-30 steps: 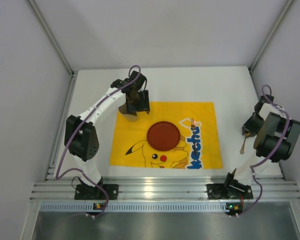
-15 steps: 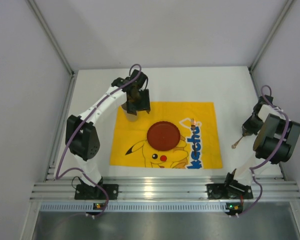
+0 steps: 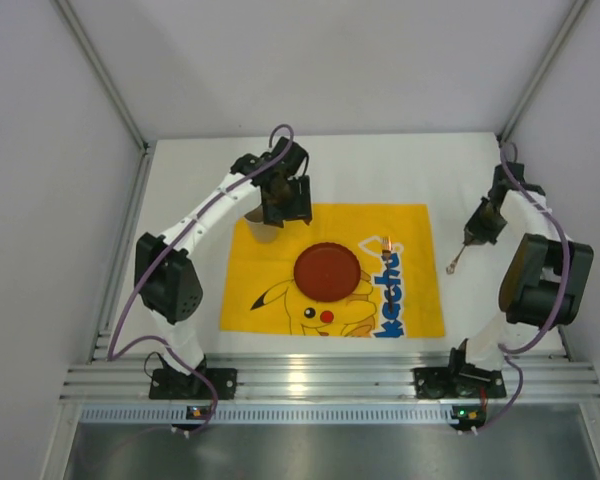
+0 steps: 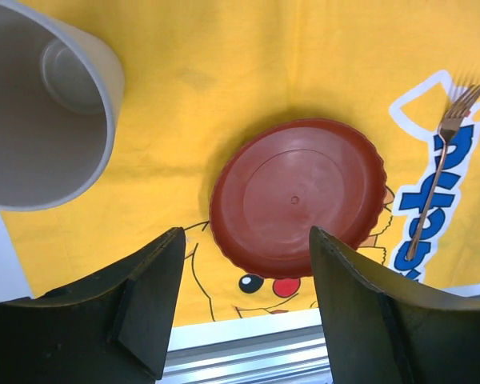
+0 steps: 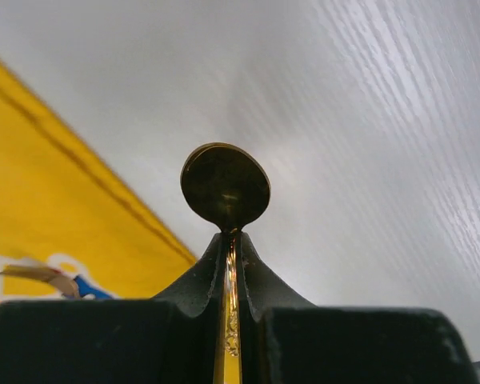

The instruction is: Set the dinner table for one person

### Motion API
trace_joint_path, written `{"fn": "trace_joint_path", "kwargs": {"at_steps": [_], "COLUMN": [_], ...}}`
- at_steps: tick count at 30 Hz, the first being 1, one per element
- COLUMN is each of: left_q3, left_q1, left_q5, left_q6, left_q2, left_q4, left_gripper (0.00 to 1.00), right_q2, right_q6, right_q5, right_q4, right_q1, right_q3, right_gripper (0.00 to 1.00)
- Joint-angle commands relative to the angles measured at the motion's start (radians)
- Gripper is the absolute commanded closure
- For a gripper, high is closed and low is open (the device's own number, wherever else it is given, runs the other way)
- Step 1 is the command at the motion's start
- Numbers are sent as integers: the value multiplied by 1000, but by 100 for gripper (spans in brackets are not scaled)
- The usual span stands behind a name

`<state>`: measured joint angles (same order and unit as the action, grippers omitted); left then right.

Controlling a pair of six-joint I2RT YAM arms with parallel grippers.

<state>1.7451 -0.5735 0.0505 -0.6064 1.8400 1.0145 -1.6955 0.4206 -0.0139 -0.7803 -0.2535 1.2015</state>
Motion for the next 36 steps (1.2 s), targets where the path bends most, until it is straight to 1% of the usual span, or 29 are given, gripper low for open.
{"fn": "trace_joint_path", "kwargs": {"at_steps": [1, 2, 4, 5, 6, 7, 8, 9, 10, 11, 12, 13, 14, 16, 19, 23, 27, 31, 36], "left_q3": [63, 76, 89, 91, 94, 91, 80, 73, 44, 25, -1, -62, -90, -137, -163, -167, -171, -127, -136], "left_q1": [-6, -8, -8, -8, -8, -6, -6, -6, -8, -8, -6, -5, 16, 20, 15, 14, 12, 12, 14], "left_q5": [26, 31, 61, 75, 92, 142, 166, 199, 251, 280, 308, 316, 305, 310, 333, 374, 406, 413, 437], "left_q6": [-24, -27, -29, -29, -32, -36, -41, -46, -49, -61, -70, -96, -111, -150, -203, -256, -282, -329, -310], "left_q2": [-15, -21, -36, -44, -54, -83, -105, -126, -180, -211, -240, -301, -329, -395, -472, -556, -642, -731, -823], "left_q4": [24, 22, 30, 32, 38, 41, 41, 41, 21, 12, 1, -29, -37, -31, 7, 132, 211, 283, 328], "left_gripper": [31, 30, 29, 28, 28, 26, 26, 24, 18, 13, 2, 2, 2, 2, 2, 2, 2, 2, 2], "right_q2": [117, 123, 149, 160, 172, 200, 215, 236, 244, 249, 247, 244, 240, 227, 215, 200, 191, 178, 157], "right_q6": [24, 27, 32, 43, 49, 58, 81, 95, 107, 127, 133, 142, 148, 173, 204, 254, 331, 458, 563], "right_q5": [49, 57, 98, 115, 174, 204, 228, 271, 287, 293, 295, 296, 302, 319, 339, 338, 341, 338, 270], "right_q4": [-60, -77, -86, -83, -70, -54, -18, 4, 24, 47, 55, 70, 79, 116, 168, 236, 320, 415, 484], "right_q1": [52, 87, 126, 170, 193, 218, 285, 316, 348, 418, 456, 489, 554, 606, 722, 818, 879, 939, 997], "right_q3": [137, 177, 204, 217, 216, 210, 195, 185, 179, 175, 176, 178, 178, 170, 152, 112, 38, -29, -51], "right_gripper": [100, 100, 100, 100, 100, 100, 100, 100, 100, 100, 100, 100, 100, 100, 100, 100, 100, 100, 100]}}
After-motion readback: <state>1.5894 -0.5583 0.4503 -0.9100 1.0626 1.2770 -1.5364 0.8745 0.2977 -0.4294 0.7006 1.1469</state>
